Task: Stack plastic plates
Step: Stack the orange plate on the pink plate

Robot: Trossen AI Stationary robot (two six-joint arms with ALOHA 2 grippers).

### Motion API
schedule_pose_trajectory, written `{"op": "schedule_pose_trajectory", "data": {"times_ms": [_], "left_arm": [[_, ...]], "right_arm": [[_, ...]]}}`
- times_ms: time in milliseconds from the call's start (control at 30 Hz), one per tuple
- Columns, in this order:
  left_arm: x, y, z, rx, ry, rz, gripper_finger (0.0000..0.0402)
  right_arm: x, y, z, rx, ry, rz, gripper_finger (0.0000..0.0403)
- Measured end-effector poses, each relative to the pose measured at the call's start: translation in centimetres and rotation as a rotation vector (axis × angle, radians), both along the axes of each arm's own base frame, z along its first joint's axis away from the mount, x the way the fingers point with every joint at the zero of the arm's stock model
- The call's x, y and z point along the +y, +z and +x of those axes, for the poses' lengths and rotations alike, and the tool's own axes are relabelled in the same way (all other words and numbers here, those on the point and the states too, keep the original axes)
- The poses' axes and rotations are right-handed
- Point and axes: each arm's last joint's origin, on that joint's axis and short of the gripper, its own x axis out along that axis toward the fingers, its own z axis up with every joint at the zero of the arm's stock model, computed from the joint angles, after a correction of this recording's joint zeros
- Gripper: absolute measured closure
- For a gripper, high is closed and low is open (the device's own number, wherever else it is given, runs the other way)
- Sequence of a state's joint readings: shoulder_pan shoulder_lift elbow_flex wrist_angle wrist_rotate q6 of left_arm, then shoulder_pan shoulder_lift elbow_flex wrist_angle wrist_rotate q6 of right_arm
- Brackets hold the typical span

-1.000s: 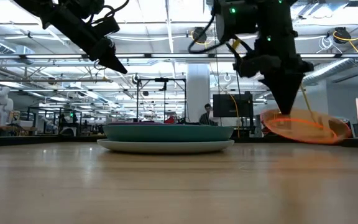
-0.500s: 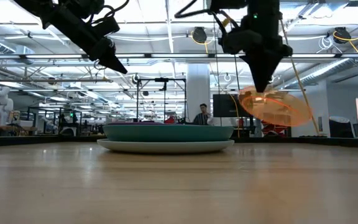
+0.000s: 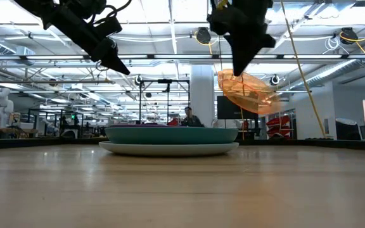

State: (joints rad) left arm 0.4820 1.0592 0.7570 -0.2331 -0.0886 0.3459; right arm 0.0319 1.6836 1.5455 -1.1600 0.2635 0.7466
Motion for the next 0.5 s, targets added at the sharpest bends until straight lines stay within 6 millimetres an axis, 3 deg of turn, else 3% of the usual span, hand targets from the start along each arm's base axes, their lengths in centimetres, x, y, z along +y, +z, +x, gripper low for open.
{"op": "schedule_pose_trajectory", "data": {"times_ms": [500], "left_arm": [[0.0, 0.2, 0.1, -0.017, 0.0, 0.008, 0.0254]], "right_arm": [[0.1, 1.5, 2.7, -0.262, 0.15, -0.048, 0.0401]]}}
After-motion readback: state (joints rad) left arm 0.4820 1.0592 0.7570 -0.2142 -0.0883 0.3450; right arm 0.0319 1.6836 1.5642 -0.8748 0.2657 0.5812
